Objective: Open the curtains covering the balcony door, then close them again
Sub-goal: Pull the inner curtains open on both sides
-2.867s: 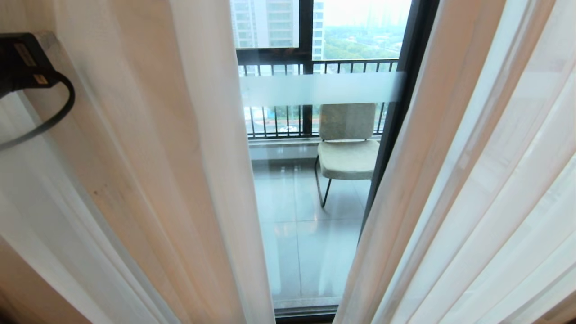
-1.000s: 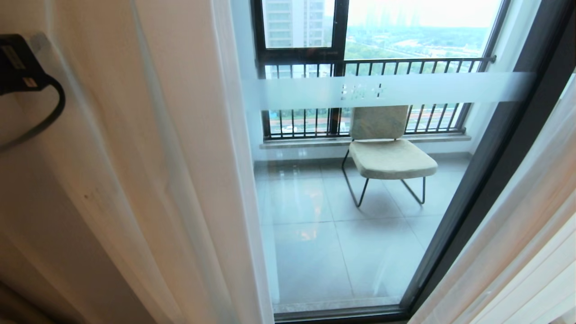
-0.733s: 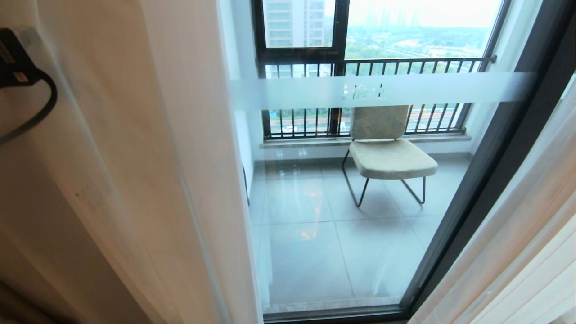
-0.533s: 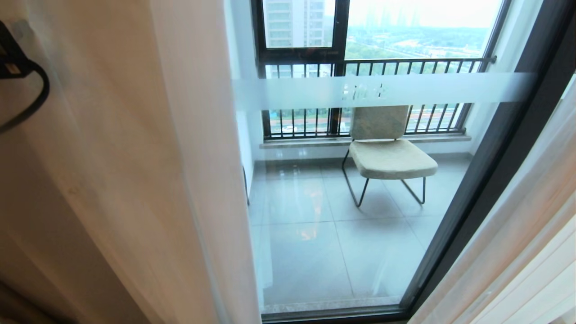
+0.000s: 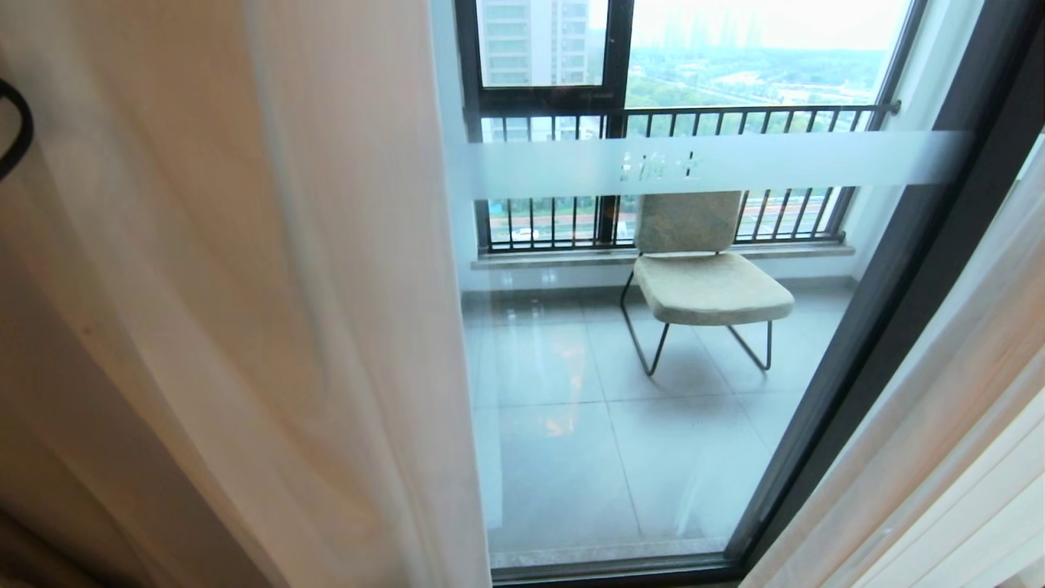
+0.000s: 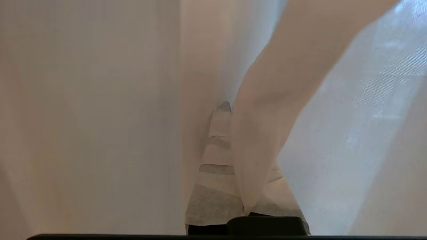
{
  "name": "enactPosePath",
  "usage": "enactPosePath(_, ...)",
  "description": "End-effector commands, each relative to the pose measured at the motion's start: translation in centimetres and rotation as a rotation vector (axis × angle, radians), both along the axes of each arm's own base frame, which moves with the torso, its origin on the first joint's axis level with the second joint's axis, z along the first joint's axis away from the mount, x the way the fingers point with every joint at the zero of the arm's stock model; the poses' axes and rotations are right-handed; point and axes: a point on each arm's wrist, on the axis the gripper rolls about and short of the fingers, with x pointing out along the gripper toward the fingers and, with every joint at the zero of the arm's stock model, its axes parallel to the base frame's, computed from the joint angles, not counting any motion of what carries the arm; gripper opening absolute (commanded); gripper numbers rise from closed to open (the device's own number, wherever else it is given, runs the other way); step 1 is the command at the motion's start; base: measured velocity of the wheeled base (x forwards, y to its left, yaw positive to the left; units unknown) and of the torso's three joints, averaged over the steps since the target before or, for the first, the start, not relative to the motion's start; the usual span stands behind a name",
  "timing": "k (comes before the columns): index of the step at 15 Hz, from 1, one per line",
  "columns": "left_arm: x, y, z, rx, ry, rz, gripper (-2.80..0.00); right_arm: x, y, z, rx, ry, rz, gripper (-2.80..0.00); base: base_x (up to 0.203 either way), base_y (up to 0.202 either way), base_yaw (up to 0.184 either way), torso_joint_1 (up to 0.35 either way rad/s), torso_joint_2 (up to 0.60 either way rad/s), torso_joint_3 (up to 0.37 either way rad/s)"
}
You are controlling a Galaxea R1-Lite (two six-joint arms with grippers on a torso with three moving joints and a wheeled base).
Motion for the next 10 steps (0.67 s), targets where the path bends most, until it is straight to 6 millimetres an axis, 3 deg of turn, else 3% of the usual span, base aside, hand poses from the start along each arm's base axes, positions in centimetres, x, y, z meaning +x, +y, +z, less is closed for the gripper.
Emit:
enactPosePath(1, 0.5, 0.9, -0.2, -0.009, 0.026, -0.011, -2.8, 0.0, 0.0, 0.0, -0.001, 0.002, 0.001, -2.8, 0.0, 0.0, 0.0, 0.0, 0.0, 0.0)
enactPosePath(10, 1.3, 6.7, 0.5, -0.035, 0.089, 0.078, -2.8, 0.0, 0.0, 0.0, -0.001, 0.0, 0.001, -2.8, 0.0, 0.0, 0.0, 0.0, 0.0, 0.0)
